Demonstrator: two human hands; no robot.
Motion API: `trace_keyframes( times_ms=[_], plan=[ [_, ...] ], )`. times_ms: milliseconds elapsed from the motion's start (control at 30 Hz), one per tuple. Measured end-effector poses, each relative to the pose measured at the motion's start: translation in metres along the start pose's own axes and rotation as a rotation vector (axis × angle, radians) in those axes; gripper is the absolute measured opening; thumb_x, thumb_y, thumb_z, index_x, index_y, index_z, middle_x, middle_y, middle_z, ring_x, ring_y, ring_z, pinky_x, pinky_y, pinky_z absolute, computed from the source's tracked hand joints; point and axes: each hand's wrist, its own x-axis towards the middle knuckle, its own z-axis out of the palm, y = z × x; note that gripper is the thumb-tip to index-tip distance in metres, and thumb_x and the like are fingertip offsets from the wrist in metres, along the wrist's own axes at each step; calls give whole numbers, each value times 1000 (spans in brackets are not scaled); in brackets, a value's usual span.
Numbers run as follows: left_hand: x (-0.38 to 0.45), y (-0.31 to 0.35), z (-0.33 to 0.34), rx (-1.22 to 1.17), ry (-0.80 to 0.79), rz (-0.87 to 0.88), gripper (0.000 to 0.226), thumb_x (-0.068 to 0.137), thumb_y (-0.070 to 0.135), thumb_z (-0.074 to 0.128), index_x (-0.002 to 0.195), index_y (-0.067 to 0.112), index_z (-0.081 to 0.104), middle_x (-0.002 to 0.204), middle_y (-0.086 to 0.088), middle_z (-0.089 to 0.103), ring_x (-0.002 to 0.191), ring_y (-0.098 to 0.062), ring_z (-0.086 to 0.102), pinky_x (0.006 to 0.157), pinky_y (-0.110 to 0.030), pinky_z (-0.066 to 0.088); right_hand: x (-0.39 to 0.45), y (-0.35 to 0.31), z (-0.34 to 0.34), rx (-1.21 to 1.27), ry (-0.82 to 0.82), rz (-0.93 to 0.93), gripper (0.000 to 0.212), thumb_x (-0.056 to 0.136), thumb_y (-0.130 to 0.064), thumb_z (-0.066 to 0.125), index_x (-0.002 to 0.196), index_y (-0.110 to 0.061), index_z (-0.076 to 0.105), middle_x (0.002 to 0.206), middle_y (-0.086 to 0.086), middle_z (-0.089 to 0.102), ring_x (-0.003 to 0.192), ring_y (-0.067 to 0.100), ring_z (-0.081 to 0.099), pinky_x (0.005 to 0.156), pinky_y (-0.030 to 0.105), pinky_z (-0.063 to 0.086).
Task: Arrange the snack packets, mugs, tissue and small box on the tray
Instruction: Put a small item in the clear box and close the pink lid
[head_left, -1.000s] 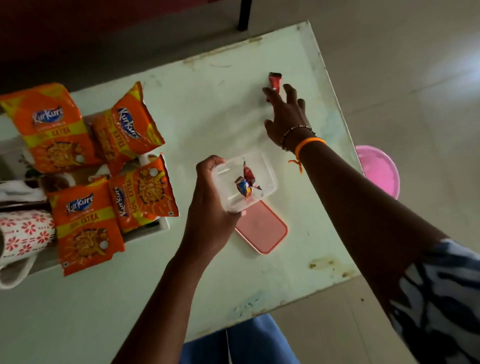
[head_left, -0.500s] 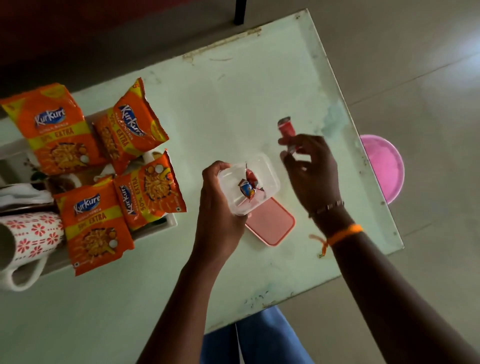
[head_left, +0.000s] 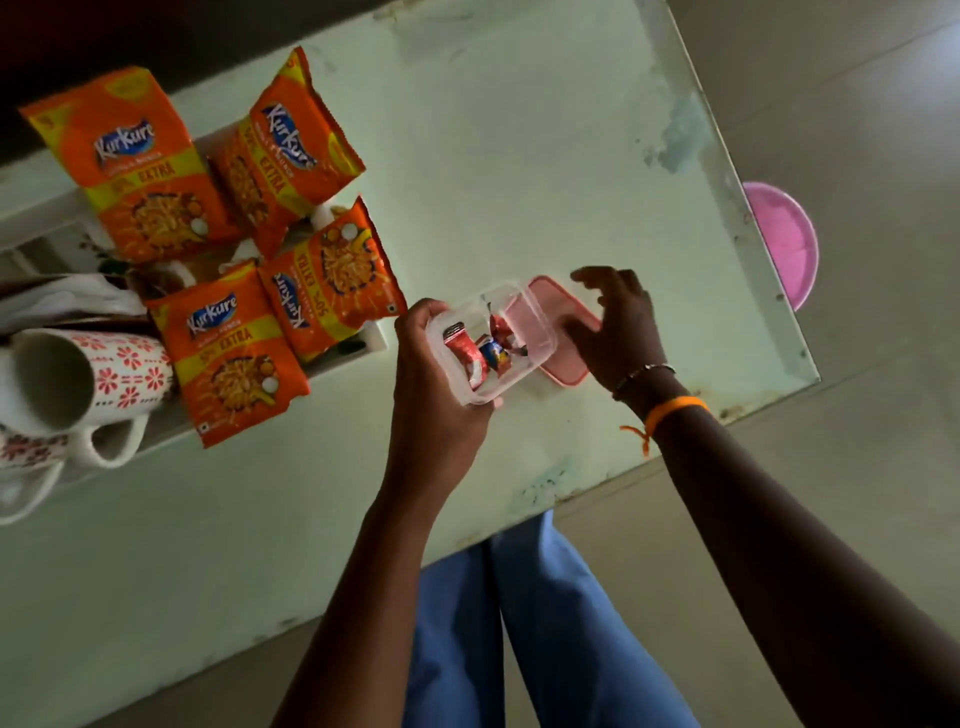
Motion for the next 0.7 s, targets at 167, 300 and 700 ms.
trace_keyframes(
  times_ms=[167, 300, 700],
  plan=[
    [-28, -16, -12, -4, 25, -54, 87, 54, -6, 80, 123, 22, 34, 124, 2, 43, 114, -12, 48, 80, 0, 42, -3, -2, 28, -387, -92, -162, 88, 68, -46, 71, 141, -27, 25, 142, 11, 34, 121, 38, 35, 96, 49, 38],
    [-40, -21, -17, -40, 37, -88, 85, 55, -4, 80, 120, 26, 34, 122, 6, 42, 104, -1, 51, 76, 2, 41, -2, -3, 28, -508, -62, -218, 81, 68, -42, 67, 139, -37, 28, 134, 13, 37, 114, 37, 39, 87, 47, 44],
    [-29, -6, -33, -420, 13, -242, 82, 58, 17, 82, 128, 27, 42, 132, -2, 52, 117, -17, 55, 81, -24, 55, -34, -7, -21, 1161, -321, 130, 16, 76, -10, 58, 81, -24, 50, 99, -4, 57, 112, 19, 48, 105, 39, 34]
  ],
)
